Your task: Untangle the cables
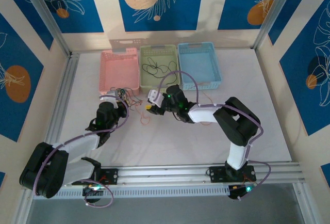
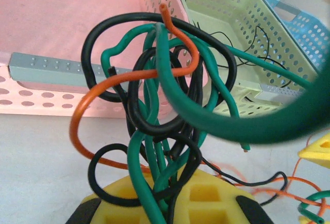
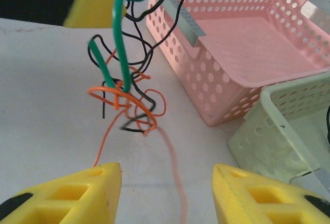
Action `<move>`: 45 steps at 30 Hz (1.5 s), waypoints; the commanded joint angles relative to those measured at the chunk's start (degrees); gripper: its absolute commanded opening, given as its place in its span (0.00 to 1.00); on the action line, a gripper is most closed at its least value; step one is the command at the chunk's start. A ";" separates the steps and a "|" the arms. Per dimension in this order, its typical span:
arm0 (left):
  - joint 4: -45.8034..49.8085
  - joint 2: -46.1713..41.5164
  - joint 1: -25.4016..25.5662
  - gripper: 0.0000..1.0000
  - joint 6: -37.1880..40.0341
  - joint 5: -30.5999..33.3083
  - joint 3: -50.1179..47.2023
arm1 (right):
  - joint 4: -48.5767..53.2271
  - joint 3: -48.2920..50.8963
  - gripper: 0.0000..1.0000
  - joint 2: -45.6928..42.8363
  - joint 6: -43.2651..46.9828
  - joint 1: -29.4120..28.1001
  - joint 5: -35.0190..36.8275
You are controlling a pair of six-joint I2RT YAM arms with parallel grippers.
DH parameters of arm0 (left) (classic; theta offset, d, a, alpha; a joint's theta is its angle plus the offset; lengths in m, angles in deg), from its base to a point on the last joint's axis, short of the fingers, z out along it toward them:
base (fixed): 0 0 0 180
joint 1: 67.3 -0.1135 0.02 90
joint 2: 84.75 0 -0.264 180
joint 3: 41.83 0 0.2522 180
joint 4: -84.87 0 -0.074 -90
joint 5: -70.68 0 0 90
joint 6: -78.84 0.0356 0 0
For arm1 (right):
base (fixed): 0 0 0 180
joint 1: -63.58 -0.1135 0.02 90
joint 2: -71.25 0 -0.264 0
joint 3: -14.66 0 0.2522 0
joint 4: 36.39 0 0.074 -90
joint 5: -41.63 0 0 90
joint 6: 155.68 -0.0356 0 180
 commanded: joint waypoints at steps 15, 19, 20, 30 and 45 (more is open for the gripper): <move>-1.38 -0.29 -0.77 0.00 0.36 -0.48 1.31 | 10.46 -7.58 0.51 5.94 1.11 -0.77 0.29; -1.56 -0.40 -0.77 0.00 0.36 -0.49 1.23 | 12.33 -9.20 0.50 7.11 0.67 -0.67 0.52; -1.49 -0.40 -0.77 0.00 0.32 -0.55 1.23 | 12.47 -9.23 0.50 7.10 0.54 -0.49 0.31; -6.29 -1.37 -0.77 0.00 0.95 -4.22 -0.55 | 18.64 -13.35 0.49 8.50 0.41 -0.19 -2.30; -14.04 -1.90 -0.77 0.00 1.61 -10.86 -2.99 | 18.52 -13.21 0.21 8.24 0.01 0.27 -3.17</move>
